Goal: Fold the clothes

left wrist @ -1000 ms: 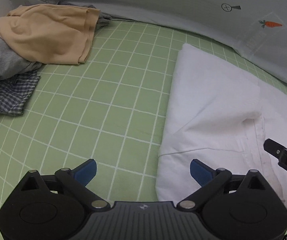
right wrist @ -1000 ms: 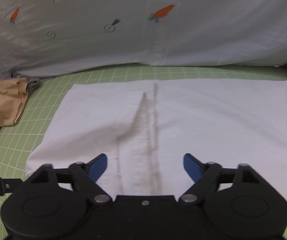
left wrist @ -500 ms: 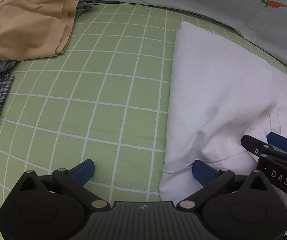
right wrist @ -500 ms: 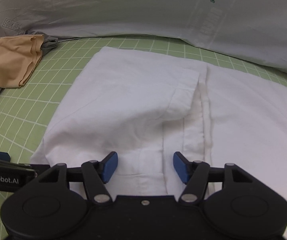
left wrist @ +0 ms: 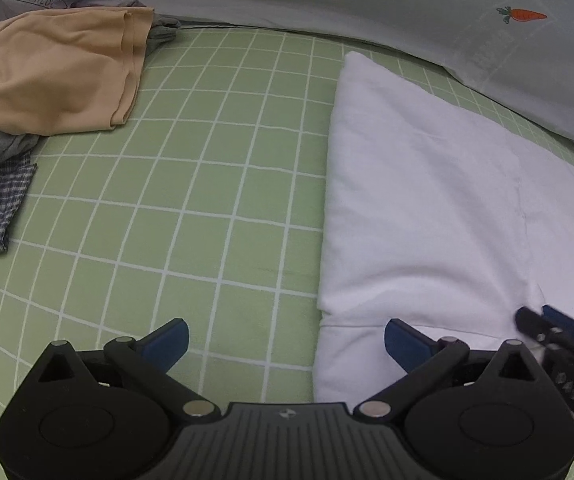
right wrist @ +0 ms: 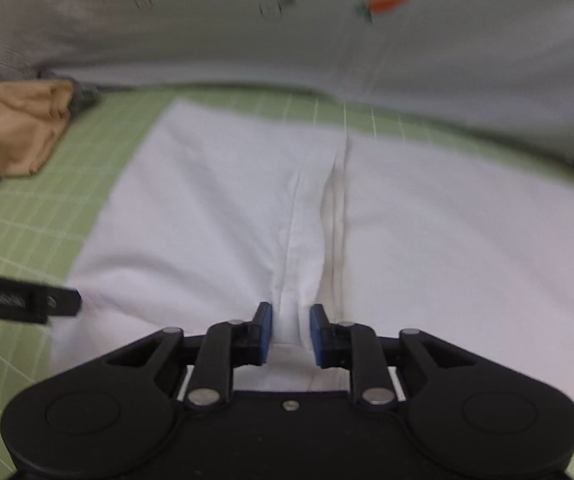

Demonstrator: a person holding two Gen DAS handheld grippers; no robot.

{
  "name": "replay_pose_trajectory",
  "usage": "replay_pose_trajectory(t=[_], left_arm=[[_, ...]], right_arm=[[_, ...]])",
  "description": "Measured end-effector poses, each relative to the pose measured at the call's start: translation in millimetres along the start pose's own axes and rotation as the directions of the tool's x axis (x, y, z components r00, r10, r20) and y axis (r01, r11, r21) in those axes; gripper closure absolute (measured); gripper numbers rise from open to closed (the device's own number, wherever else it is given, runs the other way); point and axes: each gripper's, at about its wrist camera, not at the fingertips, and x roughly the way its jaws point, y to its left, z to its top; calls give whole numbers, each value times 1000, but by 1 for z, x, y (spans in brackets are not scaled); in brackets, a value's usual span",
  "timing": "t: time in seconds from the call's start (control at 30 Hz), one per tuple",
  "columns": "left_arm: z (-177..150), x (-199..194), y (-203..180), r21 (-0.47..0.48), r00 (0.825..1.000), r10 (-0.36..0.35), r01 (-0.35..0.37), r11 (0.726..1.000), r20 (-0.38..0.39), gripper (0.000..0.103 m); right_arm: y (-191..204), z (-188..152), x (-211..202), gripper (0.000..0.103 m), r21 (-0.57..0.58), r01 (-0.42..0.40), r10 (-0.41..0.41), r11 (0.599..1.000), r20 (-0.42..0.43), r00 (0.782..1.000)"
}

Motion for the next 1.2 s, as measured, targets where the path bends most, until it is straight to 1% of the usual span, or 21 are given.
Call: replay_pose_trajectory(t=[0.03,0.07,0.13,0.17,0.23,0.33,0.4,0.47,0.57,0.67,0.73,0.8,0.9,0.97,1.03,1.13,1.2], left_arm=[[-3,-6,-4,11,1000,-3,3,1000,10,0],[-5,-12,-8,23,1000,-7,7,1000,21,0],[-12,-24,-16,47,999,-11,9,999,45,0],[-16,-29,-20,49,999,-11,8,999,51,0],[-24,-39,-29,54,998,-10,7,999,63,0],[-36,-52,-43,56,996,-13,8,998,85,0],[-45,-60,-55,49,994,-22,17,999,103,0],[-53,-66,-67,40,993,-37,33,999,108,0],[-62,-73,-91,26,991,-51,48,998,121,0],[-64,-76,-120,11,989,-57,57,998,135,0],[-63,-77,-139,6,987,-58,58,998,152,0],[-63,-78,-157,6,983,-55,54,998,173,0],[-66,-79,-177,4,982,-41,41,999,187,0],[-65,-79,-185,-11,983,-18,21,1000,182,0],[-61,-79,-189,-23,984,4,0,1000,178,0],[-50,-79,-192,-38,984,37,-30,999,175,0],[-42,-79,-194,-48,983,58,-51,998,173,0]], right_arm=[[0,-5,6,75,-5,-1,1,1000,-9,1000],[0,-6,6,72,-4,2,-2,1000,-16,1000],[-4,-7,-2,55,24,4,-3,1000,-22,1000],[-10,-11,-7,51,58,-5,6,998,-18,1000],[-23,-19,-19,34,123,-25,26,992,-8,1000],[-47,-38,-44,23,204,-37,31,978,35,999],[-69,-51,-61,20,255,-40,24,966,66,998],[-96,-60,-75,19,312,-30,4,950,85,996],[-142,-69,-89,18,402,-8,-32,916,93,995],[-192,-77,-98,12,482,23,-78,876,94,992],[-230,-83,-102,11,548,63,-127,834,80,989],[-269,-89,-104,11,615,112,-181,780,51,982],[-332,-99,-101,9,736,96,-214,670,67,975],[-372,-104,-97,1,800,102,-251,591,63,966],[-406,-105,-90,1,842,103,-283,529,60,957],[-445,-104,-71,0,888,96,-276,450,36,960],[-458,-104,-58,0,907,78,-260,413,36,965]])
